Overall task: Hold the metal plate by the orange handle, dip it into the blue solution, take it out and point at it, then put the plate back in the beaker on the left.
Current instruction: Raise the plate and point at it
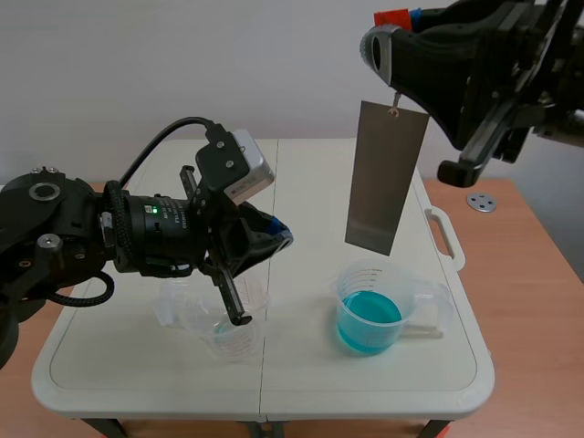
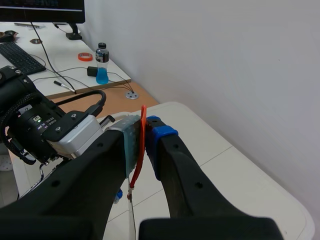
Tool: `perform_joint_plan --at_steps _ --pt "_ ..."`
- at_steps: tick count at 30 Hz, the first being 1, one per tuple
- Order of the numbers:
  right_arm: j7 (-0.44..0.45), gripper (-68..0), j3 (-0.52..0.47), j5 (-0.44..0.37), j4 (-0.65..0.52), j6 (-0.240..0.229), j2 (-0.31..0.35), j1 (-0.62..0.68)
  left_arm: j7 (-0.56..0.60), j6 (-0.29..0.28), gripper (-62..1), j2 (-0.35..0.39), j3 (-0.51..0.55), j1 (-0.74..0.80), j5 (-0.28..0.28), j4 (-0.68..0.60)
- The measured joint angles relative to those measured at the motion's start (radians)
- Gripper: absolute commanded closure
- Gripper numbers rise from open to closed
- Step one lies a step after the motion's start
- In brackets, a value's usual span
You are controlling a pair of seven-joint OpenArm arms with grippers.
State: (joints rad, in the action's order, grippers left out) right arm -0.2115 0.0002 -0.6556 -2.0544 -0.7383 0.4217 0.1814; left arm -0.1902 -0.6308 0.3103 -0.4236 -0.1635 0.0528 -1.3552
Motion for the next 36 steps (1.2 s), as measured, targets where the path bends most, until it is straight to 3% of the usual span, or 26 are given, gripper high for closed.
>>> perform_joint_plan --at_steps 12,19,27,36 --pt "0.000 -1.1 0.000 0.000 0.000 0.000 0.000 0.000 0.000 0.005 -3.0 0.000 0.000 0.000 0.000 0.000" --pt "0.000 -1.1 0.000 -0.008 0.000 0.000 0.000 0.000 0.000 0.142 -3.0 0.006 0.026 0.030 0.000 -0.021" --pt "0.000 -1.1 0.000 -0.016 0.000 0.000 0.000 0.000 0.061 0.275 -3.0 0.138 0.212 0.256 0.000 -0.230" --pt "-0.026 -1.1 0.025 -0.030 0.000 0.000 0.000 -0.016 0.068 0.415 -3.0 0.267 0.559 0.622 0.000 -0.354"
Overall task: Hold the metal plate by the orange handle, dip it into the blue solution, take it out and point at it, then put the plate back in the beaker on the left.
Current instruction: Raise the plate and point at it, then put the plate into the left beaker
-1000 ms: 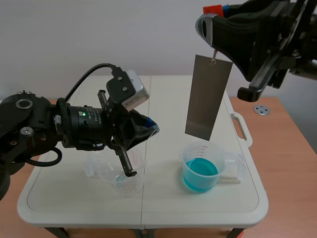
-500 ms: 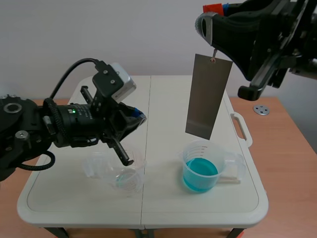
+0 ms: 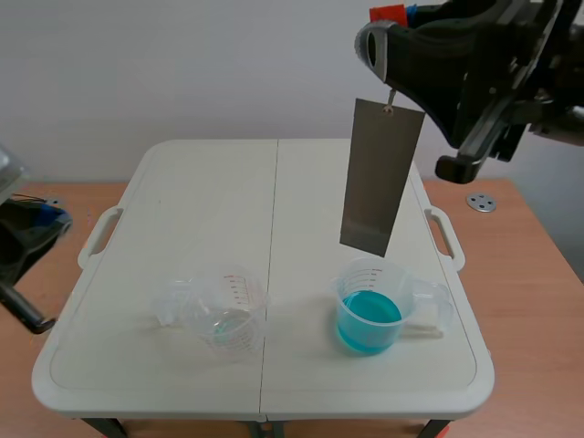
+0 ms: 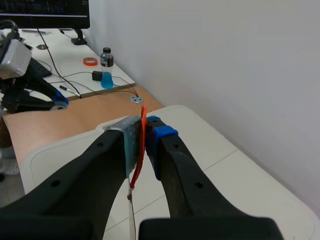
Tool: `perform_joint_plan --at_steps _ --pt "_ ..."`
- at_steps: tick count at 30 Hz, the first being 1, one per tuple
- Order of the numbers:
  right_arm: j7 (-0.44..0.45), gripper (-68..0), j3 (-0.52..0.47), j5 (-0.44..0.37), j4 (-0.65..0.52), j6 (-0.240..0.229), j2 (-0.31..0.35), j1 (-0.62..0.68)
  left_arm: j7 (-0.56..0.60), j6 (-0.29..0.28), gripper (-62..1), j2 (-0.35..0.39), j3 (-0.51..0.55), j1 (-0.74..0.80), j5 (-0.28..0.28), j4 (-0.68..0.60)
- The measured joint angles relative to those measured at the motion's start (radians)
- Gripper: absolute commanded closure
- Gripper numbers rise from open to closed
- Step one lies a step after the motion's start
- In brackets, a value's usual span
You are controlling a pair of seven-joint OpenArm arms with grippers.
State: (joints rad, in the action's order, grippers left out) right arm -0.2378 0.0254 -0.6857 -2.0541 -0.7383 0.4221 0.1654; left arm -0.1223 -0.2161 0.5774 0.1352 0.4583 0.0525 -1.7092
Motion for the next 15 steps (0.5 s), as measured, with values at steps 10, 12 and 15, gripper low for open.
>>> perform_joint_plan --at_steps 10,12,15 --pt "-0.008 -1.1 0.136 0.000 0.000 0.017 -0.001 -0.085 0.001 0.064 -3.0 0.013 0.220 0.412 0.000 0.056" --pt "-0.008 -1.1 0.163 0.000 0.000 0.022 -0.001 -0.103 0.013 0.047 -3.0 0.010 0.209 0.466 0.000 0.093" --pt "-0.009 -1.1 0.209 0.001 0.000 0.055 -0.001 -0.134 0.035 0.029 -3.0 0.008 0.179 0.515 0.000 0.160"
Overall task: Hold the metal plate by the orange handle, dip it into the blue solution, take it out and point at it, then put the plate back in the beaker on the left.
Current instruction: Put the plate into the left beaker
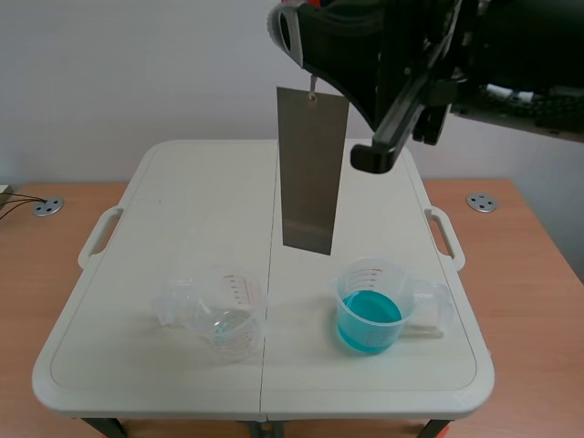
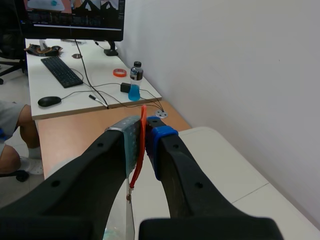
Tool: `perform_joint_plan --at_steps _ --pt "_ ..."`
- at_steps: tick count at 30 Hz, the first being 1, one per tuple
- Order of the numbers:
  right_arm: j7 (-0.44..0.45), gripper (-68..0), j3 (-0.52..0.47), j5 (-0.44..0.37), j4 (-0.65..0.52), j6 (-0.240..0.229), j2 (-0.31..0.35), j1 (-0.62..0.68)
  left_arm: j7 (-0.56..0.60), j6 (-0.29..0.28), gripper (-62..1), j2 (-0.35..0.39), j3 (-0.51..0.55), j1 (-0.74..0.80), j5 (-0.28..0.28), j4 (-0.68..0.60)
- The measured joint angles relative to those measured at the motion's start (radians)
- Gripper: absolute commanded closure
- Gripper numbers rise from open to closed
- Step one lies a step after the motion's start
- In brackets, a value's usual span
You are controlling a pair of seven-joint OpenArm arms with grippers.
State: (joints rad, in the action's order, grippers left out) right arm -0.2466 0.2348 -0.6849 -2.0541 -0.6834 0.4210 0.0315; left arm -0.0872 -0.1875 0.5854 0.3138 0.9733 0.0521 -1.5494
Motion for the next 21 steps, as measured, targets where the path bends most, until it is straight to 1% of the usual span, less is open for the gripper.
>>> perform_joint_plan --at_steps 3,6,10,14,16,18,21 --pt "-0.011 -1.1 0.037 0.008 0.000 0.014 -0.016 -0.034 0.018 -0.052 -3.0 -0.001 -0.060 0.002 0.001 0.080" --pt "-0.031 -1.1 0.081 0.015 0.000 0.040 -0.043 -0.066 0.037 -0.076 -3.0 -0.001 -0.149 -0.019 0.002 0.153" --pt "-0.048 -1.1 0.128 0.026 0.002 0.040 -0.081 -0.100 0.040 -0.076 -2.9 -0.005 -0.263 -0.051 0.004 0.230" --pt "-0.055 -1.1 0.172 0.068 0.018 0.052 -0.122 -0.130 0.040 -0.075 -3.0 -0.050 -0.334 -0.095 -0.005 0.314" --pt "-0.055 -1.1 0.188 0.068 0.043 0.051 -0.142 -0.144 0.039 -0.075 -3.0 -0.077 -0.356 -0.113 -0.034 0.350" --pt "-0.055 -1.1 0.203 0.071 0.079 0.052 -0.161 -0.158 0.039 -0.075 -2.9 -0.101 -0.365 -0.126 -0.047 0.381" --pt "-0.055 -1.1 0.233 0.087 0.137 0.052 -0.184 -0.178 0.039 -0.075 -2.9 -0.124 -0.367 -0.134 -0.045 0.412"
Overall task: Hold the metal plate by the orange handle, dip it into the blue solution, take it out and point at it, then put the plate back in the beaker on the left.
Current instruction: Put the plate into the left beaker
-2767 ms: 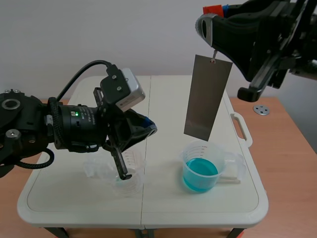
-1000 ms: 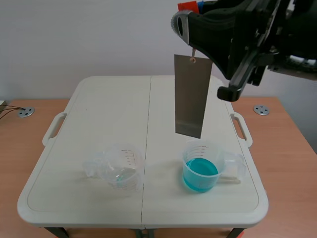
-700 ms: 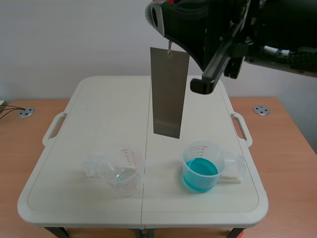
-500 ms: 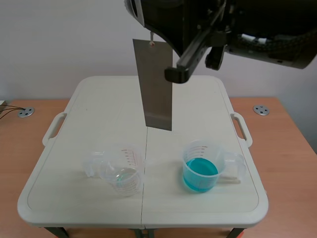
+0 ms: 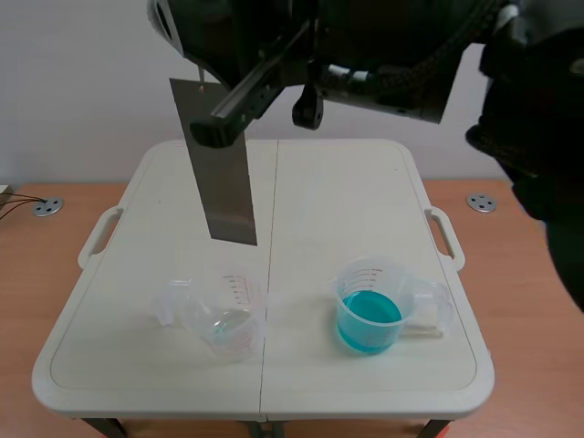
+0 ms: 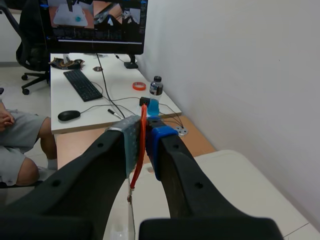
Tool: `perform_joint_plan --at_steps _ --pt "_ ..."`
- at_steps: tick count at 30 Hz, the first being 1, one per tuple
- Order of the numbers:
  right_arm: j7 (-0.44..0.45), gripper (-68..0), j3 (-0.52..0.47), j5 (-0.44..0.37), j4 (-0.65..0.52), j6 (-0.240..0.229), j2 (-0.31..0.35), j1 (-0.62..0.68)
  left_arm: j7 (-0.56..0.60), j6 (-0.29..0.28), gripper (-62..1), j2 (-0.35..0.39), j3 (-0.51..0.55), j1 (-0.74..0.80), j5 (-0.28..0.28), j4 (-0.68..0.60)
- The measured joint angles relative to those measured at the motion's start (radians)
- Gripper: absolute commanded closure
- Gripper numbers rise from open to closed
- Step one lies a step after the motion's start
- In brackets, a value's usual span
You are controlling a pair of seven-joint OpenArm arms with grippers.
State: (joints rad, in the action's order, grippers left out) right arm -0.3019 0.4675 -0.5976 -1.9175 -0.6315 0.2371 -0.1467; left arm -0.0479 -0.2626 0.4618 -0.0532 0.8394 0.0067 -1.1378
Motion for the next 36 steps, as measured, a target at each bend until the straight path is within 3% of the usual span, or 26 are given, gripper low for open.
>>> perform_joint_plan --at_steps 9,36 --pt "-0.003 -1.1 0.074 0.007 0.125 0.000 -0.031 -0.056 0.000 0.001 -2.9 -0.005 0.000 -0.003 0.000 0.007" --pt "-0.003 -1.1 0.131 0.025 0.127 0.000 -0.031 -0.061 -0.037 0.016 -2.9 -0.004 0.000 -0.003 0.000 0.004"
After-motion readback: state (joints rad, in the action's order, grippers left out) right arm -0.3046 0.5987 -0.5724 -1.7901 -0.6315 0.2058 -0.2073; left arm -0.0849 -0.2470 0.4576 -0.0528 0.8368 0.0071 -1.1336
